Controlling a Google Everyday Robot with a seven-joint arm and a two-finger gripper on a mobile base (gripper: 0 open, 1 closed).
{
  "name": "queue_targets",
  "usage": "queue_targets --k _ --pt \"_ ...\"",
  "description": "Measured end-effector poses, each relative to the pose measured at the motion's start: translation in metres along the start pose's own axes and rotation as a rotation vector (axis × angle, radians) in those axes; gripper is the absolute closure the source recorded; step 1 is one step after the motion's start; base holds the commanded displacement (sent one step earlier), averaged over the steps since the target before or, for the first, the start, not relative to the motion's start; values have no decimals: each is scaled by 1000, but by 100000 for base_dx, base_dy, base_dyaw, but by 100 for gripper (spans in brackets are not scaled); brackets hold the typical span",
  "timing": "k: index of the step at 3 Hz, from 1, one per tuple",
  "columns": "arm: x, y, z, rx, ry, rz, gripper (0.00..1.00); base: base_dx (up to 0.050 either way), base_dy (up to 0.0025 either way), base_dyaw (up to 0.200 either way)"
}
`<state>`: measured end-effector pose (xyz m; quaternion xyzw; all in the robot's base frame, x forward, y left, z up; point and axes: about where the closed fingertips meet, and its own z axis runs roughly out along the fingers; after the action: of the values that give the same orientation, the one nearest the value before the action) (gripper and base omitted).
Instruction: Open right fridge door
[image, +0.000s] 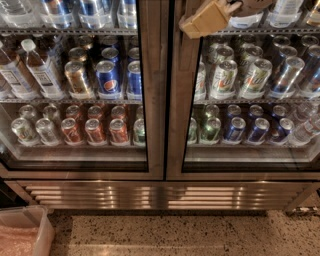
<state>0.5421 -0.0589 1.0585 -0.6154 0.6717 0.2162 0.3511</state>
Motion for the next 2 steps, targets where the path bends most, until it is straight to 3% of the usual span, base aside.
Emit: queue_targets --k 2 --pt "1 0 -1 2 -3 5 100 0 0 0"
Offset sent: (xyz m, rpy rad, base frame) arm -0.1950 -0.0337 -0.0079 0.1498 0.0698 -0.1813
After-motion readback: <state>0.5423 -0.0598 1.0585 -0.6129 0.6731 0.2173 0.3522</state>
